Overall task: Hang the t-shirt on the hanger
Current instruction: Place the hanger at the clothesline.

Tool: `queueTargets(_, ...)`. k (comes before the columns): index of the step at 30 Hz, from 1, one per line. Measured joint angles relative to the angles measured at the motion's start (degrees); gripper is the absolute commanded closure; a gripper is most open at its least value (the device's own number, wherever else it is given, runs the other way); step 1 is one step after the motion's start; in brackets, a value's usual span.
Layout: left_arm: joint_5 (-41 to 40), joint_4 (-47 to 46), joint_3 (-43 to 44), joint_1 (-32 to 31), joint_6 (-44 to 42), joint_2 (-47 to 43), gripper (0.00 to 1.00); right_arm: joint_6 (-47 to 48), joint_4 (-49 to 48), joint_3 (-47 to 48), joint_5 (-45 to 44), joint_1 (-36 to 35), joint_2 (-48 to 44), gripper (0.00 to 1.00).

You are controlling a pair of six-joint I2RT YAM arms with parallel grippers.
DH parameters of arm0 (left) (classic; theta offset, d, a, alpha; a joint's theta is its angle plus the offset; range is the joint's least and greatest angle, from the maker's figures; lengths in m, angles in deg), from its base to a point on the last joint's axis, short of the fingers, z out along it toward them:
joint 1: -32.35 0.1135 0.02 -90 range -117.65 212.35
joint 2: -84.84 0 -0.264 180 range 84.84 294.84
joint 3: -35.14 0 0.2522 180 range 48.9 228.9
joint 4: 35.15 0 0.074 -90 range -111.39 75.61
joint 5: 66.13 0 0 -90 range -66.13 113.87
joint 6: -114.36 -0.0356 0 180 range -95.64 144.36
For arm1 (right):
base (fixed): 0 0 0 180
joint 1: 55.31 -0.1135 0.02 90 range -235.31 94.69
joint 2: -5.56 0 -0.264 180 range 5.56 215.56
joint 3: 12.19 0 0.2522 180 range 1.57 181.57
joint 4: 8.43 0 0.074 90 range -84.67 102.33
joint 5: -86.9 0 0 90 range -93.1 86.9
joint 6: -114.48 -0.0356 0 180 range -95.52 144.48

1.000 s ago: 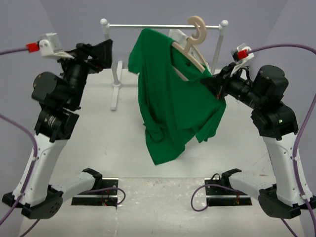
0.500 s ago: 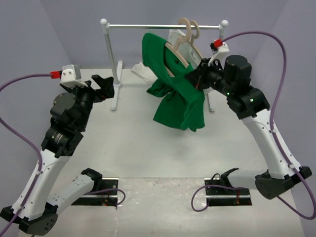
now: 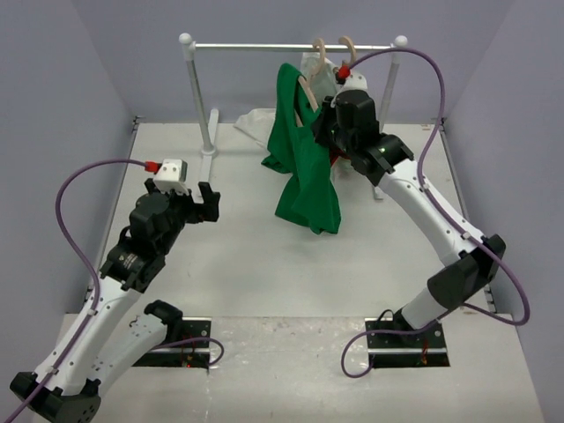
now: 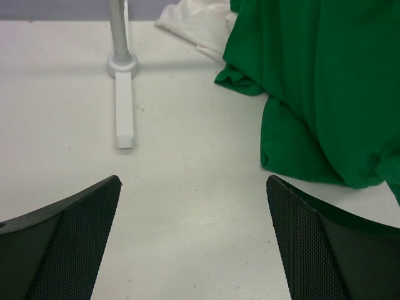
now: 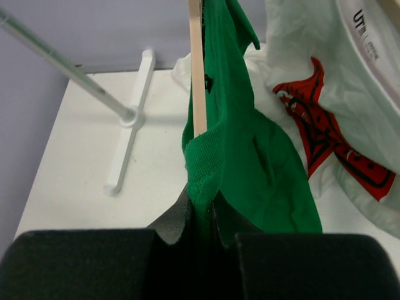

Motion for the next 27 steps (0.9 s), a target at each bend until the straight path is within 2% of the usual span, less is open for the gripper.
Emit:
queueTargets(7, 0.7, 0.0, -2.2, 0.0, -1.4, -1.4, 0.0, 2.4, -0.5, 7.8, -6.1, 0.1, 7.3, 1.0)
queueTargets(15, 1.0, -0.3, -3.9, 0.0, -1.8, -2.8, 0.0, 5.8, -0.5, 18.6, -6.6, 0.0, 15.6, 1.0)
queueTargets(20, 1.0, -0.1, -4.3, 0.0, -2.1, -2.8, 0.0, 5.9, -0.7, 17.5, -6.5, -0.1, 16.6, 1.0)
queueTargets(27, -3.4, 1.2, -4.6, 0.0, -1.5, -2.9, 0.0, 3.7, -4.2, 10.1, -6.8, -0.1, 16.6, 1.0)
